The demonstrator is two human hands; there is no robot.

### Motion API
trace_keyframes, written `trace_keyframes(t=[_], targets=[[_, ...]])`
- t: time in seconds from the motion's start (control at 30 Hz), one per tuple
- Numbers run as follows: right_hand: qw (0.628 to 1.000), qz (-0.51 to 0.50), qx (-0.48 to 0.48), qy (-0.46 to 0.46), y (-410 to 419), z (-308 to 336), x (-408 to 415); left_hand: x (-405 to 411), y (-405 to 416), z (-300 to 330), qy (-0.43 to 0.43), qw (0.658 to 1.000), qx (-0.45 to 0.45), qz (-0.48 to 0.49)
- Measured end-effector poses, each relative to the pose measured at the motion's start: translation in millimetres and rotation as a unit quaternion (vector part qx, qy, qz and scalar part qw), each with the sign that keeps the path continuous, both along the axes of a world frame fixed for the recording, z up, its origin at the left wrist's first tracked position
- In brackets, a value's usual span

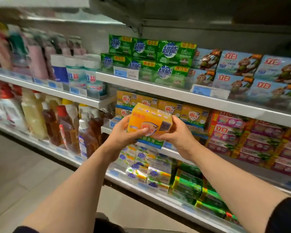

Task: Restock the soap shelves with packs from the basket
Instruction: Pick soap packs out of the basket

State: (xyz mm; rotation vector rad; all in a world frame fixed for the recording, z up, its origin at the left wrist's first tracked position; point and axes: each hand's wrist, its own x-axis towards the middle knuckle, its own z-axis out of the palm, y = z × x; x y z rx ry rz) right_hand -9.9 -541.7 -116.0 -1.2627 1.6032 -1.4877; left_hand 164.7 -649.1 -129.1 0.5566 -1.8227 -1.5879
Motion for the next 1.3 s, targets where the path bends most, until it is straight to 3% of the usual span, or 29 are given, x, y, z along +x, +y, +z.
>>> trace_keyframes(t=[0.17,0.33,0.5,0.6,0.7,0.77,0.9,0.97,1.07,1.13,1.23,1.3], targets=[[1.000,0.010,-0.010,-0.002,-38.2,-2.0,10.0,-7.4,-18.4,11.3,0.018,0.995,0.021,0.092],[1.000,-0.003,0.006,0.012,-58.1,-7.9,-2.3,-17.2,-51.0,7.0,0.014,0.996,-0.013,0.086],[0.987,-0.056,0.039,0.143,-69.2,2.9,-18.0,-26.3,-90.7,0.9,0.028,0.993,-0.013,0.118],[0.941,-0.161,0.127,0.270,-67.2,-6.1,-38.9,-27.5,-118.6,-1.5,0.013,0.989,-0.025,0.147],[0.866,-0.175,0.250,0.396,-67.8,-19.0,-50.0,-34.7,-135.2,-8.3,-0.010,0.987,-0.015,0.158],[0.814,-0.183,0.269,0.482,-70.7,-23.2,-52.6,-44.4,-142.9,-11.0,-0.029,0.988,-0.004,0.154],[0.775,-0.199,0.268,0.537,-73.0,-25.9,-54.2,-63.8,-160.9,-13.3,-0.052,0.986,0.037,0.154],[0.793,-0.204,0.258,0.513,-74.6,-27.2,-51.6,-72.7,-164.1,-14.9,-0.038,0.986,0.071,0.143],[0.889,-0.201,0.217,0.348,-90.0,-21.0,-34.6,-83.5,-157.0,-13.4,-0.006,0.982,0.142,0.125],[0.923,-0.187,0.178,0.287,-107.3,-22.5,-29.6,-87.3,-149.3,-14.5,0.017,0.981,0.169,0.098],[0.934,-0.182,0.142,0.271,-118.7,-18.4,-27.5,-84.6,-143.2,-15.8,0.049,0.979,0.163,0.109],[0.916,-0.174,0.164,0.322,-112.8,-14.3,-33.2,-80.0,-146.5,-15.5,0.054,0.981,0.122,0.139]])
